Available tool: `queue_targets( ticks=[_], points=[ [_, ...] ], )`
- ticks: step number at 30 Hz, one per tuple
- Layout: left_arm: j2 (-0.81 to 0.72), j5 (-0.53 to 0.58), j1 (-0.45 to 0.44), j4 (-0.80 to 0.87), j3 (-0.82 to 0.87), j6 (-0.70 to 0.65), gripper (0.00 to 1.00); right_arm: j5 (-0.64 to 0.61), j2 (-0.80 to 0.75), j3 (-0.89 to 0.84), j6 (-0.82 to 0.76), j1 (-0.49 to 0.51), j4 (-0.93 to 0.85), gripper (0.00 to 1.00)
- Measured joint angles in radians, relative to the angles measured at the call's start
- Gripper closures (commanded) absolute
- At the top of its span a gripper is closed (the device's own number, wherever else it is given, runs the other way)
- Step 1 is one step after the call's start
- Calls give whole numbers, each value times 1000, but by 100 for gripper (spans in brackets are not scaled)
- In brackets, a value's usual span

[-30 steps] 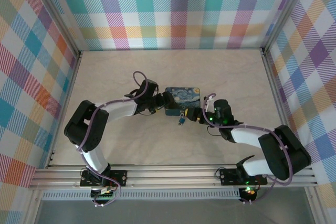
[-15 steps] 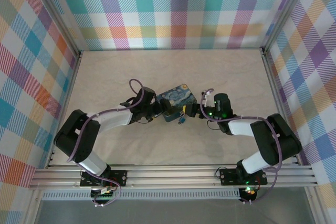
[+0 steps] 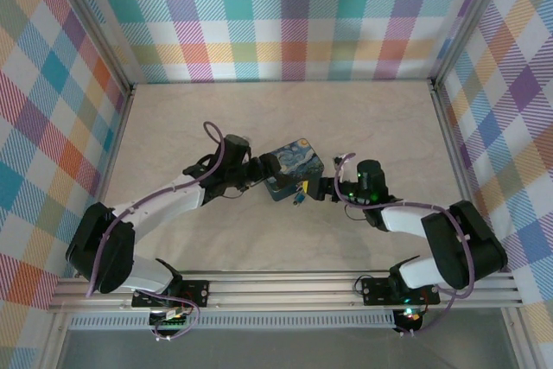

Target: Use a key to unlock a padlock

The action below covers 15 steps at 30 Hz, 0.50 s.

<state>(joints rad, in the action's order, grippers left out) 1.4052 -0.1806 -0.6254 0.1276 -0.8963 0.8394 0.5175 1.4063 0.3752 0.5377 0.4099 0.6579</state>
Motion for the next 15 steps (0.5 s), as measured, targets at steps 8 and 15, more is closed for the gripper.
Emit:
queue_targets(
  ticks=[8, 15],
  points=[
    [114, -91, -7, -56, -119, -3, 25, 3, 138, 0, 15, 44, 86, 17],
    [230, -133, -9, -86, -155, -2, 26, -10, 191, 3, 23, 56, 131, 17]
  ],
)
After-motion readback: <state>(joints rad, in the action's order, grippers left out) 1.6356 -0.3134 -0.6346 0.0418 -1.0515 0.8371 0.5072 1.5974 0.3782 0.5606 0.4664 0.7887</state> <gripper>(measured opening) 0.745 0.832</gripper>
